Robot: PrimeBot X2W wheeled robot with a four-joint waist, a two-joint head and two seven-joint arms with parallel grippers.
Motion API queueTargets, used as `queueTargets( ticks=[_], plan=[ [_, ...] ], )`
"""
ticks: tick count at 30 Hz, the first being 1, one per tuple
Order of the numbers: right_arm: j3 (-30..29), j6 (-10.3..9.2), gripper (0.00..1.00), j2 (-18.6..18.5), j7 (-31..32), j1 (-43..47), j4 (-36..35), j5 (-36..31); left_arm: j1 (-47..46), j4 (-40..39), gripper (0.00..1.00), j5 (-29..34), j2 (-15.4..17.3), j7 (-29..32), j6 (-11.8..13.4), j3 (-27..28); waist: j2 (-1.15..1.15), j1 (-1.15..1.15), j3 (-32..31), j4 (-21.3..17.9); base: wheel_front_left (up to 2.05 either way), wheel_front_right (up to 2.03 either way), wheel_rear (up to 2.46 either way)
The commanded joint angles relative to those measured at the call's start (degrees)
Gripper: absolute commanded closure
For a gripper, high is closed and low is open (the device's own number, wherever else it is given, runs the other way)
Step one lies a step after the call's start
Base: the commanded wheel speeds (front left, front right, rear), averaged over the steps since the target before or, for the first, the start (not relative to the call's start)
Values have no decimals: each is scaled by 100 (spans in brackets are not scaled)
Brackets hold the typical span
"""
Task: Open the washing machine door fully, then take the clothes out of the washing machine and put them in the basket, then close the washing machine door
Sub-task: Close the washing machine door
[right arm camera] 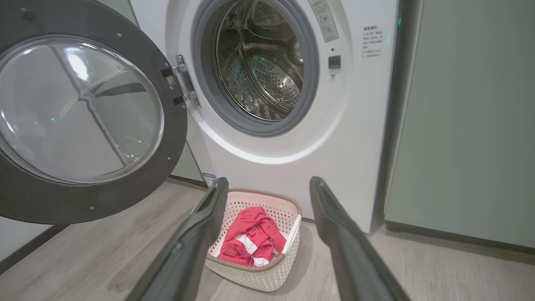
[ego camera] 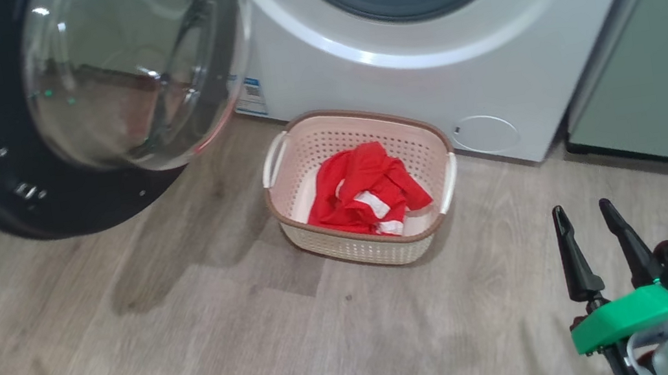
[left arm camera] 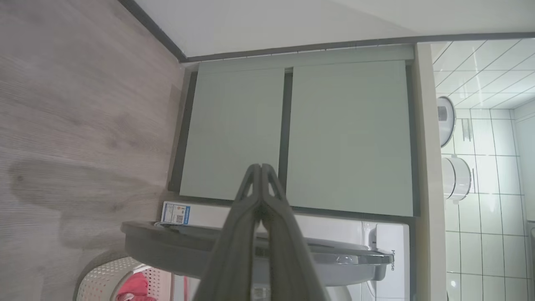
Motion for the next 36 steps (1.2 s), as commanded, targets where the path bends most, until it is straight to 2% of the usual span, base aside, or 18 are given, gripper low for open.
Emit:
queueTargets(
  ticks=[1,10,20,27,36],
  plan=[
    [122,37,0,-94,-36,-184,-160,-38,-204,-144,100,-33,377,68,22,50,0,0,78,-129,0,0,0],
    [137,37,0,-212,-36,-319,-189,-45,-527,3,100,-10,490,515,-154,-173,0,0,345,-603,0,0,0],
    [133,37,0,-294,-36,-377,-183,-29,-549,-294,100,154,251,690,-137,-470,0,0,477,-740,0,0,0],
    [101,37,0,-300,-36,-421,-187,-56,-458,-556,100,217,-20,1143,-224,-759,0,0,464,-667,0,0,0],
    [32,37,0,-270,-36,-385,-188,-70,-349,-1081,100,74,-642,2062,-387,-1149,0,0,435,-511,0,0,0]
  ],
)
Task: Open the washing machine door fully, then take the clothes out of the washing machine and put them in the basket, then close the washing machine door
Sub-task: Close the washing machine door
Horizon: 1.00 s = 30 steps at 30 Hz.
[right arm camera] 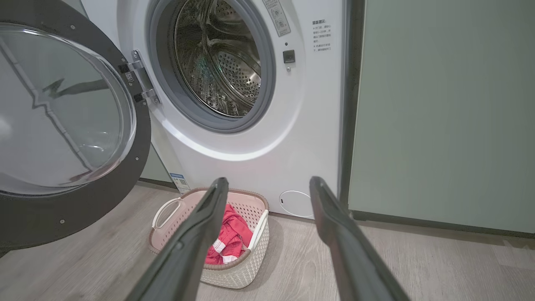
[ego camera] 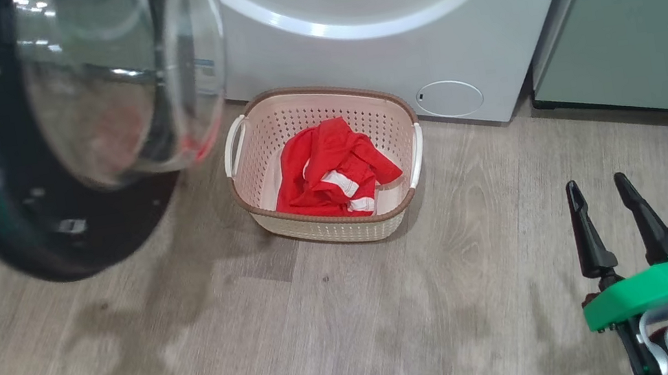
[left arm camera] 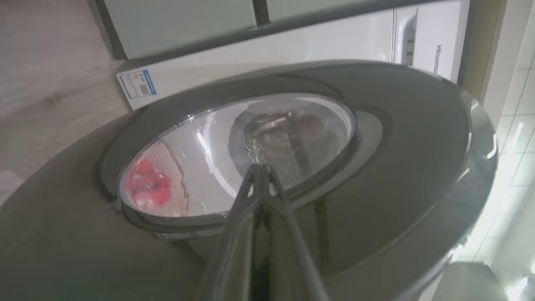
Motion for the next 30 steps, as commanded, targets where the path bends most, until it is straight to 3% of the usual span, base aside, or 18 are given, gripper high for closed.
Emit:
queueTargets(
  ticks=[1,9,16,22,30],
  plan=[
    [97,36,0,-31,-36,-113,-170,-61,21,-260,100,-43,187,160,-62,-8,0,0,-14,15,0,0,0],
    [93,36,0,-8,-36,-87,-144,-50,318,-982,100,-226,-557,984,-116,-414,0,0,-82,20,0,0,0],
    [132,36,0,49,-36,-119,-135,-35,660,-1664,100,-187,-1140,1244,-87,-775,0,0,-88,-284,0,0,0],
    [129,36,0,91,-36,-138,-116,-18,859,-1936,100,-80,-1381,1118,-13,-918,0,0,-74,-777,0,0,0],
    [145,36,0,137,-36,-140,-110,-12,852,-1755,100,107,-1396,751,-48,-946,0,0,-109,-1637,0,0,0]
  ],
)
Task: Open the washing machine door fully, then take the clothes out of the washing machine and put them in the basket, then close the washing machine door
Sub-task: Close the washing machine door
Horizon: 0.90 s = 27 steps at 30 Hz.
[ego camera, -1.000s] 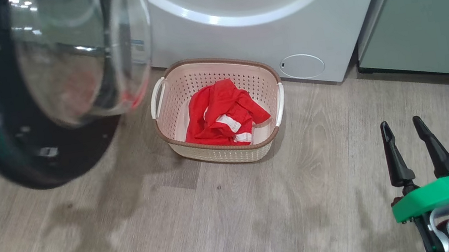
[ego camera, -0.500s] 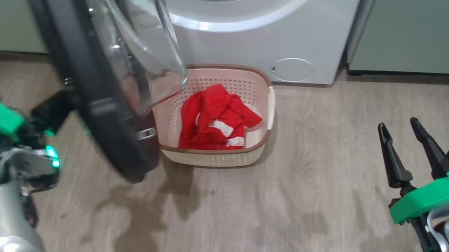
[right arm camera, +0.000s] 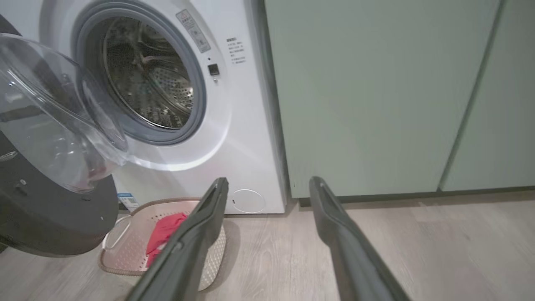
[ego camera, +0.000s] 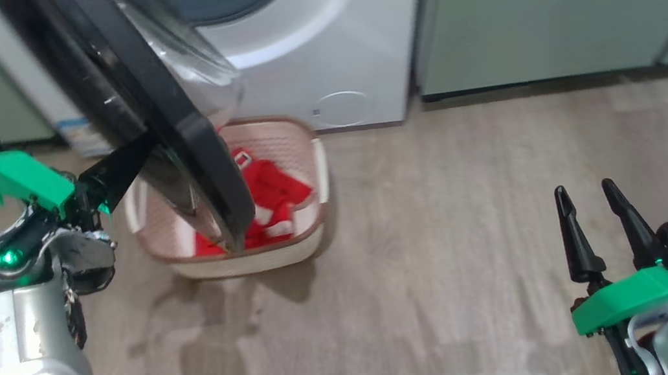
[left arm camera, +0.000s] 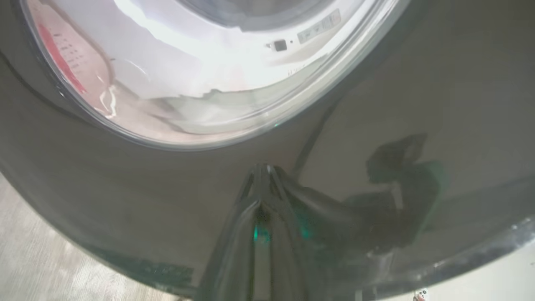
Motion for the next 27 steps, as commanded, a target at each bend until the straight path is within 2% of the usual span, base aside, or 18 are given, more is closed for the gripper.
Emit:
queueTargets(
  ticks=[1,6,11,17,25,26,27],
  plan=[
    [114,36,0,-5,-36,-135,-159,-6,-166,-113,100,31,147,-60,-46,132,0,0,-26,-497,0,0,0],
    [88,36,0,15,-36,-102,-175,-3,-248,80,100,47,192,-160,-107,147,0,0,-12,-969,0,0,0],
    [29,36,0,30,-36,-69,-185,2,-342,270,100,63,212,-338,-195,174,0,0,-7,-1251,0,0,0],
    [-33,36,0,45,-36,-10,-211,1,-345,446,100,11,198,-458,-303,214,0,0,-32,-1283,0,0,0],
    [-111,36,0,65,-36,66,-232,-12,-119,314,100,-1,277,-736,-429,237,0,0,-130,-909,0,0,0],
    [-117,36,0,67,-36,67,-238,-11,-47,241,98,20,299,-813,-435,236,0,0,-144,-854,0,0,0],
    [-121,36,0,69,-36,69,-242,-11,41,168,67,70,333,-902,-440,218,0,0,-157,-799,0,0,0]
  ],
)
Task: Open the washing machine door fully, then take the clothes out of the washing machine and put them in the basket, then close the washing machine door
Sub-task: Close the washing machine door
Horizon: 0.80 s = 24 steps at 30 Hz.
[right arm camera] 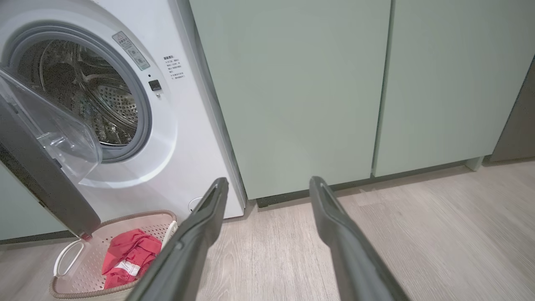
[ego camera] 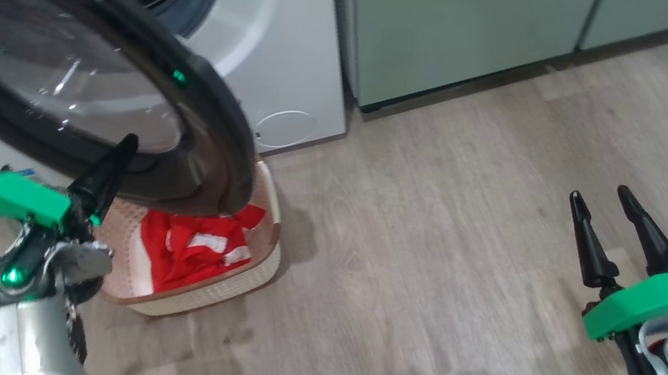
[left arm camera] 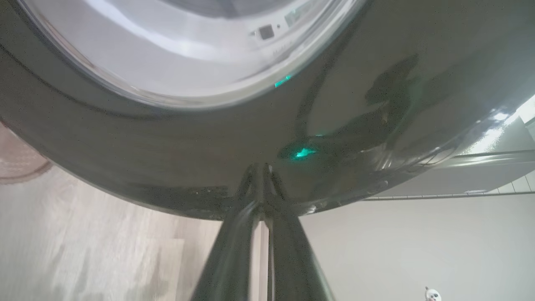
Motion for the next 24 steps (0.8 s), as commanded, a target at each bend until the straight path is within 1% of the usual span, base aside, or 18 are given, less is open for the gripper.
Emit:
queueTargets(
  ticks=[1,2,3,6,11,14,16,19,21,23,24],
  plan=[
    [97,37,0,20,-36,-71,-199,-11,54,-320,53,69,290,-83,-33,110,0,0,-51,147,0,0,0],
    [88,37,0,21,-36,-66,-202,-13,163,-455,21,101,315,-142,-34,53,0,0,-65,205,0,0,0],
    [77,37,0,22,-36,-60,-205,-13,286,-585,0,134,341,-235,-35,9,0,0,-80,262,0,0,0],
    [43,37,0,26,-36,-49,-229,-18,666,-988,0,302,438,-698,-36,-146,0,0,-116,419,0,0,0],
    [20,37,0,32,-36,-48,-264,-25,1268,-1597,0,639,729,-1927,-37,-593,0,0,-162,592,0,0,0],
    [6,37,0,35,-36,-47,-268,-27,1615,-1813,0,881,1079,-2731,-37,-1087,0,0,-178,646,0,0,0],
    [3,37,0,37,-36,-42,-270,-29,1818,-1922,0,1091,1370,-3329,-38,-1511,0,0,-193,665,0,0,0],
    [-9,37,0,39,-36,-16,-275,-28,2051,-1850,0,1269,1717,-4302,-38,-2037,0,0,-228,688,0,0,0],
    [-18,37,0,41,-36,13,-279,-24,2149,-1721,0,1493,1974,-4930,-38,-2434,0,0,-252,699,0,0,0],
    [-30,37,0,42,-36,49,-281,-24,2213,-1526,0,1648,2119,-5491,-38,-2749,0,0,-277,708,0,0,0],
    [-35,37,0,42,-36,65,-284,-26,2228,-1430,0,1757,2179,-5643,-38,-2883,0,0,-286,711,0,0,0]
  ],
)
